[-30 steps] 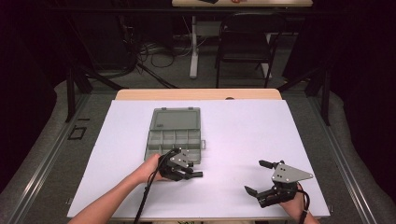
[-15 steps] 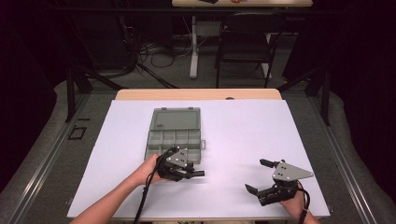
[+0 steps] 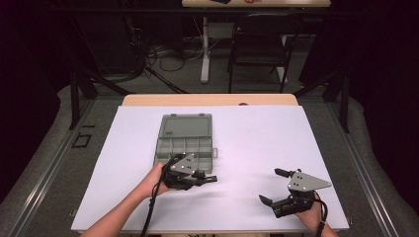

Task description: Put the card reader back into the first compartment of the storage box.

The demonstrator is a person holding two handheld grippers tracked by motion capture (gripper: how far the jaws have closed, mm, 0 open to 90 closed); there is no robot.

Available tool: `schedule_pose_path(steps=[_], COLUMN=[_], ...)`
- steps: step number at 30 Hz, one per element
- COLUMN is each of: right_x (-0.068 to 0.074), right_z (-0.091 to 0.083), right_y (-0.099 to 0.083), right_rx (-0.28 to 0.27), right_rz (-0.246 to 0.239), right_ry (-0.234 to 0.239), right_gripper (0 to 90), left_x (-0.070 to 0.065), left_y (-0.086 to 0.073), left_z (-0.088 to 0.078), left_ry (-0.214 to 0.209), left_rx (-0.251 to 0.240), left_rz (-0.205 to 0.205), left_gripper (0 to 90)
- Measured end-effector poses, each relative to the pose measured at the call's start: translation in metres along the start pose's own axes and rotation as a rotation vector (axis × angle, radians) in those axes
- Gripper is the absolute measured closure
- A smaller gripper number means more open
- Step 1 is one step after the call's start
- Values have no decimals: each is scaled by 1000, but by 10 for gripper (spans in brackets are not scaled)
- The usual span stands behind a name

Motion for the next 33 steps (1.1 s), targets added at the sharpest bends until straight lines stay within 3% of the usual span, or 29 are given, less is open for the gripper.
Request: schedule_pose_path(steps=[6,17,33], right_x=[0,0,-1], right_z=[0,1,1], right_y=[0,-1,-1], right_rx=[1,1,4], right_rz=[-2,-2,-4], right_ry=[-1,-1,-3], right_gripper=[0,0,0], left_x=[3,6,15], left_y=[-1,-4,1], left_z=[-2,-7,-20], left_ry=[8,43,91], left_rx=[-63,-81,-148], left_rz=[-47,-69,-121], left_gripper=[747,747,746])
Point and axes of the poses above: each handheld gripper's, and its own axes: z roughly forward along the jaws, y roughly out of its top, x roughly to its left, the point moved 7 cm from there along z, roughly forward along the jaws, and after that the axes turned 11 degrees about -z, right-handed, at the moved point
